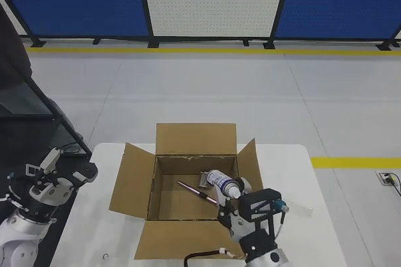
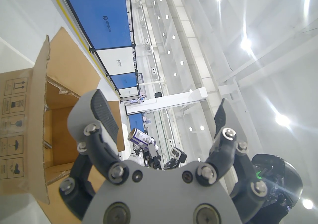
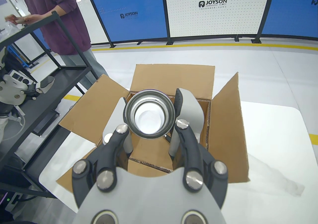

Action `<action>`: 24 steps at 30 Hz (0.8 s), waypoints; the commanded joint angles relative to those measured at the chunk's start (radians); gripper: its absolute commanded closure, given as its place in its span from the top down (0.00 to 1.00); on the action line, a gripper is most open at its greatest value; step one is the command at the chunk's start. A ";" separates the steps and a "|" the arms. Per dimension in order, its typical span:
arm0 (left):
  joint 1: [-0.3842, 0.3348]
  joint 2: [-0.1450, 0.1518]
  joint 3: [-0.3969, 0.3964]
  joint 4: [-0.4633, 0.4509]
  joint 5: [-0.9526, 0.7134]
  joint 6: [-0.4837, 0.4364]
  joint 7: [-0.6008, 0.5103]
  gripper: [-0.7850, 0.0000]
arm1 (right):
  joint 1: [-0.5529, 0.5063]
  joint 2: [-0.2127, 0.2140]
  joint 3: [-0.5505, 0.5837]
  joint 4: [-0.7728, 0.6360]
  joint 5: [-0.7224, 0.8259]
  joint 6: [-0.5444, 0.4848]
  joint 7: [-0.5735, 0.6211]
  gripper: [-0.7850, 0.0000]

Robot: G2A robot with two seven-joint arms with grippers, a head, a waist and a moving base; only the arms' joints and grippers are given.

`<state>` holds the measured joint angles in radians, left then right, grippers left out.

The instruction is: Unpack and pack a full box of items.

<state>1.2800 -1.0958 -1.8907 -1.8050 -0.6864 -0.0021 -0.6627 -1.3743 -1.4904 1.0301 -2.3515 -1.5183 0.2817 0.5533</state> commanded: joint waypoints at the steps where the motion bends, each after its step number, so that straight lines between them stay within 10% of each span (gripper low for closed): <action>1: 0.000 0.000 0.000 0.000 0.000 0.000 0.000 1.00 | -0.014 0.001 0.013 0.002 0.002 -0.001 -0.013 0.00; 24: 0.016 0.001 0.002 -0.022 0.004 0.003 0.027 1.00 | -0.064 0.002 0.038 0.002 0.054 -0.020 -0.144 0.00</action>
<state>1.2964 -1.0945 -1.8890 -1.8271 -0.6830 0.0013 -0.6355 -1.4309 -1.4881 1.0636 -2.3500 -1.4734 0.2597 0.4291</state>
